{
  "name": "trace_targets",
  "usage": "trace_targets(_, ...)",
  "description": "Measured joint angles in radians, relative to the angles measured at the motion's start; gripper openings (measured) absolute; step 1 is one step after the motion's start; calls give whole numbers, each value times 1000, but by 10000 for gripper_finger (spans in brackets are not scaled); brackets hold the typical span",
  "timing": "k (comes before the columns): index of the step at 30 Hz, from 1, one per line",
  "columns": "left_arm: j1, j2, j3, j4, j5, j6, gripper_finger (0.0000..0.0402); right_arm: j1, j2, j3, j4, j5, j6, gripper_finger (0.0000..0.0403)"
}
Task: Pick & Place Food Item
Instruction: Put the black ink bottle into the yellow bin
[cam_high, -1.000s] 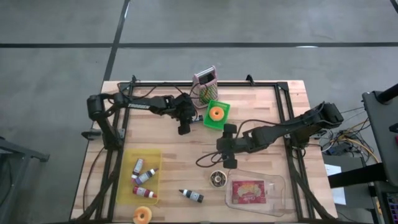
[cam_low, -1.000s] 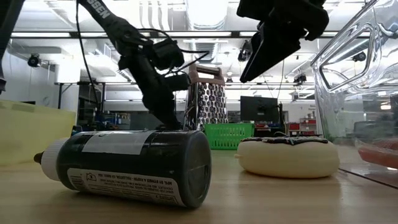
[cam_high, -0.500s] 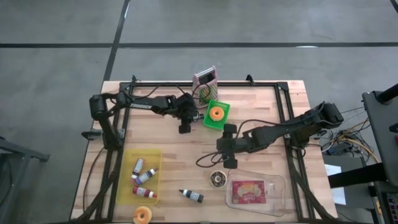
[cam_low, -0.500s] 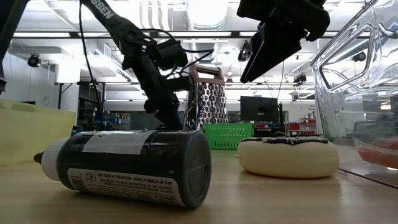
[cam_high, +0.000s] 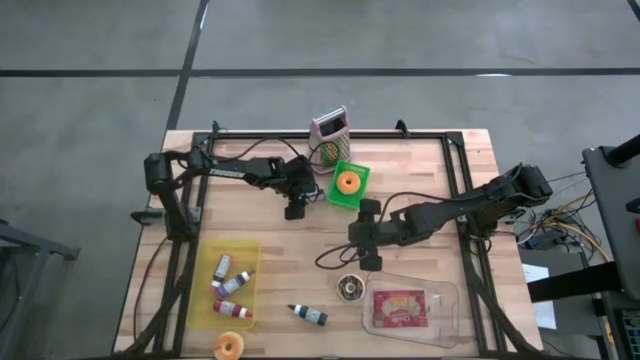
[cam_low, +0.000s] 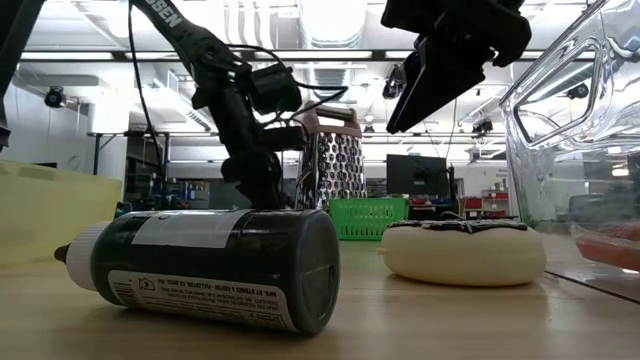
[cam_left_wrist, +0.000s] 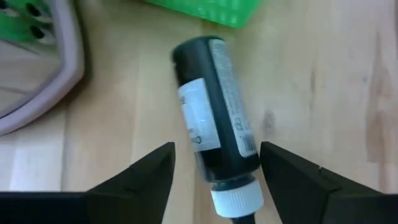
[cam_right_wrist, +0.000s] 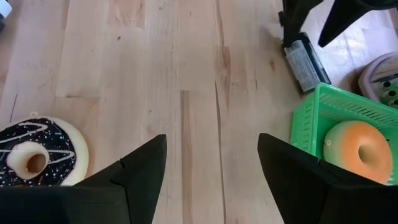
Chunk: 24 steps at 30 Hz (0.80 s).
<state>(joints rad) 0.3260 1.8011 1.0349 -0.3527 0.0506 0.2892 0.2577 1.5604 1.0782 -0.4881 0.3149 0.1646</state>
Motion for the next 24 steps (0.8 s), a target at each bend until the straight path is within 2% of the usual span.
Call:
trace_targets(4, 1, 0, 1, 16, -2, -7, 253, 0, 0, 0, 0, 0, 0, 247)
trace_targets(11, -4, 20, -2, 37, 61, -13, 253, 0, 0, 4, 0, 0, -5, 246)
trace_targets(16, -8, 68, -1, 37, 65, -13, 250, 0, 0, 4, 1, 0, -7, 246)
trace_targets(24, -9, 79, 1, 46, 65, -16, 243, 0, 0, 4, 2, 0, -4, 246)
